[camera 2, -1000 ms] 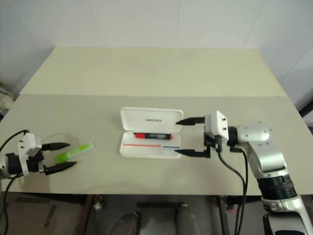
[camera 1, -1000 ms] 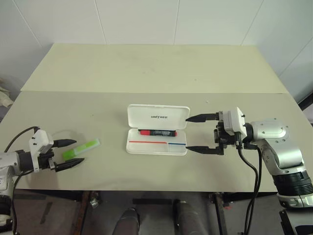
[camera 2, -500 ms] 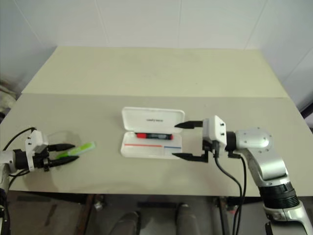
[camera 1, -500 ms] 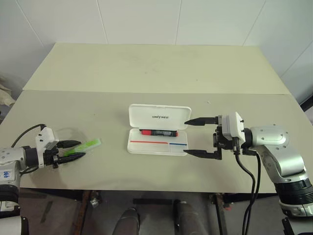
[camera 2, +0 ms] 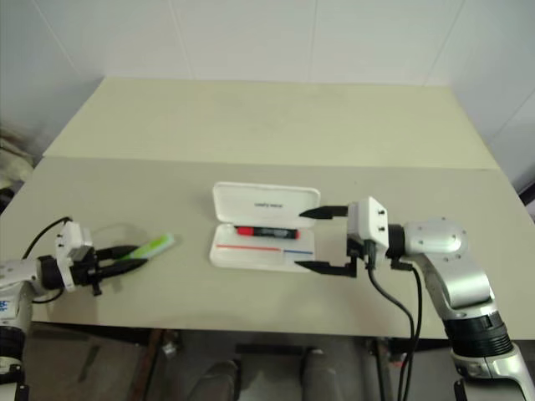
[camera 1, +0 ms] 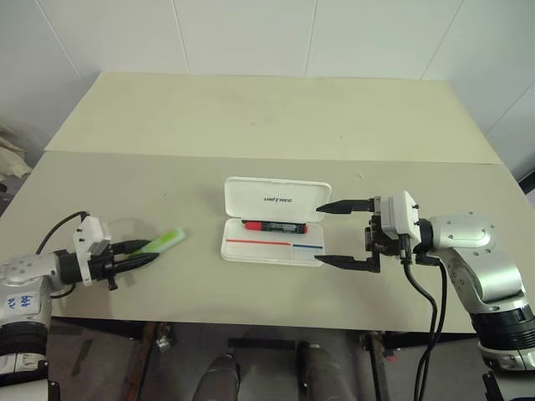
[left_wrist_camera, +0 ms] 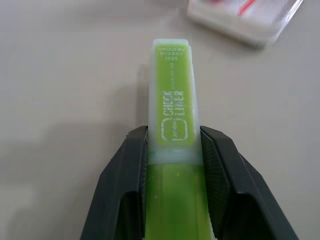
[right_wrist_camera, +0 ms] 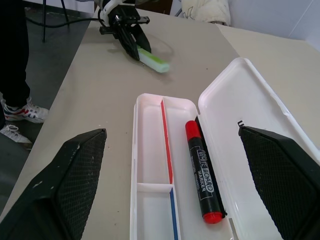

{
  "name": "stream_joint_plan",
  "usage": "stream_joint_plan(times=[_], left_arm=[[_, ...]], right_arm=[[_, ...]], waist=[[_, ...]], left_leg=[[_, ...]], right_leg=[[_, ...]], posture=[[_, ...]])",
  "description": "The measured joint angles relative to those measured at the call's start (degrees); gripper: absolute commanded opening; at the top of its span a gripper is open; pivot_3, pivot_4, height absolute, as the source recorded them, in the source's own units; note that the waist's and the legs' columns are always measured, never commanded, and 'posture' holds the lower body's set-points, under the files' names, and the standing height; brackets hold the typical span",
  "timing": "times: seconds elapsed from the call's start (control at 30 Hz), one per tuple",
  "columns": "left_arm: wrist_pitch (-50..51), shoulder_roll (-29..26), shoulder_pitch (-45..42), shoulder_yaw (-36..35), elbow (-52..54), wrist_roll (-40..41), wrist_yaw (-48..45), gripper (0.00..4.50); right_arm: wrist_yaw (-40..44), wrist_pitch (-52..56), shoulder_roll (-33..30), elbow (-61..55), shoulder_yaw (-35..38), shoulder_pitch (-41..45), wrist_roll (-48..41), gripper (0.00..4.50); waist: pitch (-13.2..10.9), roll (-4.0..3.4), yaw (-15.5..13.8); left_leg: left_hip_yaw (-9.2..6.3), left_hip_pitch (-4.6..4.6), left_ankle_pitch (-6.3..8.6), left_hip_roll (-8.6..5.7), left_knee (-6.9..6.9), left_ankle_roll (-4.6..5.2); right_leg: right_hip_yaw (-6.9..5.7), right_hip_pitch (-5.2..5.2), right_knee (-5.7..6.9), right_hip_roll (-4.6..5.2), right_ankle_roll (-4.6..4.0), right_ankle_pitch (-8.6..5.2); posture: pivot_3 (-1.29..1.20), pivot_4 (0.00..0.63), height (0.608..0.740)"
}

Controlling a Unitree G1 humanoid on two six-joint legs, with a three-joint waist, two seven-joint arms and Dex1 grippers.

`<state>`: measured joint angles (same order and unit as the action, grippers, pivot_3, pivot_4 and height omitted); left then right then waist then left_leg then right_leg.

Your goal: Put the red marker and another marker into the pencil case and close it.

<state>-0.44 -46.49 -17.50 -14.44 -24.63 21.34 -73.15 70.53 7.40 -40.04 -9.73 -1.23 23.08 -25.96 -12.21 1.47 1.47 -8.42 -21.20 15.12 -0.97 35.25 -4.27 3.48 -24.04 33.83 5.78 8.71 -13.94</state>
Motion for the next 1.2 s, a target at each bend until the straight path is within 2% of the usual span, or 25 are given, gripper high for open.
stream_joint_plan(times=[0.23, 0.47, 0.87, 1.2], left_arm=[[5.75, 0.17, -2.53, 2.85, 15.05, 3.16, -0.38, 1.11], [10.15, 3.71, -8.4, 10.05, 18.31, 3.33, -1.37, 1.11], [5.12, 10.19, -18.33, 21.94, 9.25, -4.29, -5.01, 1.11], [-1.12, 15.61, -24.47, 26.16, -0.95, -8.54, -7.84, 1.11]], right_arm=[[1.47, -2.63, 0.07, 3.42, -0.52, -0.01, 1.31, 4.5], [0.0, -3.48, 0.34, 2.86, -0.55, -2.26, 1.62, 4.5], [-7.59, -1.26, 0.36, -5.96, 1.69, -9.73, 1.61, 4.5], [-12.74, 0.27, 0.36, -10.74, 3.03, -13.51, 1.6, 4.5]], waist=[[-0.01, -0.02, 0.43], [-0.01, -0.01, -0.04], [-0.01, -0.01, -0.14], [-0.01, -0.01, 0.18]], left_leg=[[0.01, 0.03, 0.0, 0.01, -0.01, 0.0], [0.01, -0.02, 0.0, 0.02, 0.05, 0.0], [0.03, -0.05, 0.0, 0.02, 0.16, 0.0], [0.03, -0.01, 0.0, 0.03, 0.2, 0.0]], right_leg=[[0.01, 0.0, 0.0, -0.03, 0.0, 0.0], [0.02, 0.01, -0.02, -0.07, 0.01, 0.01], [0.05, 0.03, -0.04, -0.13, 0.02, 0.02], [0.05, 0.1, -0.12, -0.13, 0.05, 0.03]], posture=[[0.0, 0.15, 0.74], [0.0, 0.15, 0.74], [0.0, 0.15, 0.74], [0.0, 0.15, 0.74]])
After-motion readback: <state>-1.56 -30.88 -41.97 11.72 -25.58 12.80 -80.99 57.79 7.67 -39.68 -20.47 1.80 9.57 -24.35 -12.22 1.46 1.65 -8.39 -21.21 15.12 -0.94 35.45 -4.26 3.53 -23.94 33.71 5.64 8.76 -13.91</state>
